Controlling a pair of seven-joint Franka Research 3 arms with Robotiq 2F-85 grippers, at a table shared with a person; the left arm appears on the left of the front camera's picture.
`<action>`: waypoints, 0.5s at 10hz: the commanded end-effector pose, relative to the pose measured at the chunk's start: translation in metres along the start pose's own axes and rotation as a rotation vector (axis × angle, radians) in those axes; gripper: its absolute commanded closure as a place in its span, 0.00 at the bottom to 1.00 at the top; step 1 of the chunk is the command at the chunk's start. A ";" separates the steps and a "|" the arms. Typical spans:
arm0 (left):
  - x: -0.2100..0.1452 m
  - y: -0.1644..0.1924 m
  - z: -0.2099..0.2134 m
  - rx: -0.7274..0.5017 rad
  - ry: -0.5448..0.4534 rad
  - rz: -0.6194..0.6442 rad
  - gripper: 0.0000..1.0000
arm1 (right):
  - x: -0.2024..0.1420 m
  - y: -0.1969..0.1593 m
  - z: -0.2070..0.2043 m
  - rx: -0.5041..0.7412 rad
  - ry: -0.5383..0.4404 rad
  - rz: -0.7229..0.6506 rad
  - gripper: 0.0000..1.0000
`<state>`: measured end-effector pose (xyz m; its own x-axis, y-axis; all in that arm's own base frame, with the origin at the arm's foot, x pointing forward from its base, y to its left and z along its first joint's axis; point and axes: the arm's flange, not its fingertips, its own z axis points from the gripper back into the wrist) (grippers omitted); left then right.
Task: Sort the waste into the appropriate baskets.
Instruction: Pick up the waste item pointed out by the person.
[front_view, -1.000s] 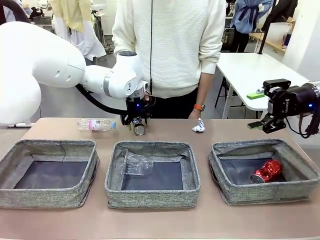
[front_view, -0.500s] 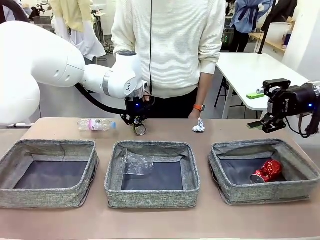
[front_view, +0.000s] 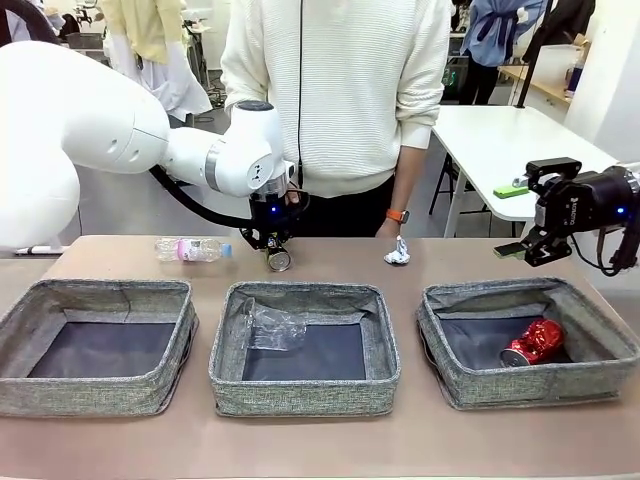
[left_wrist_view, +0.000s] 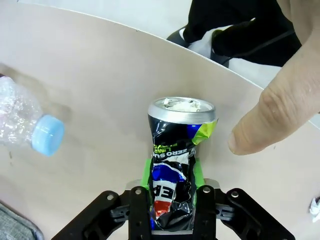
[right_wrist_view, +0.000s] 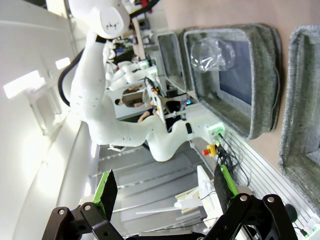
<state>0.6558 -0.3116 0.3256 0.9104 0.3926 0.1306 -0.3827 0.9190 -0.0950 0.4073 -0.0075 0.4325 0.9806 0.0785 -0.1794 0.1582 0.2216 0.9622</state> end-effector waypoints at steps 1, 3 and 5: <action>-0.020 0.006 0.019 -0.054 0.104 -0.034 1.00 | -0.002 0.001 -0.002 -0.002 -0.003 0.009 0.00; -0.059 -0.019 0.066 -0.278 0.360 -0.172 1.00 | -0.002 0.001 -0.002 -0.002 -0.003 0.009 0.00; -0.082 -0.030 0.110 -0.380 0.437 -0.133 1.00 | -0.002 0.001 -0.002 -0.002 -0.003 0.009 0.00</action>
<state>0.5800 -0.3962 0.4204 0.9770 0.1329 -0.1669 -0.1959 0.8686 -0.4552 0.4073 -0.0076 0.4325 0.9807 0.0784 -0.1793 0.1582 0.2216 0.9622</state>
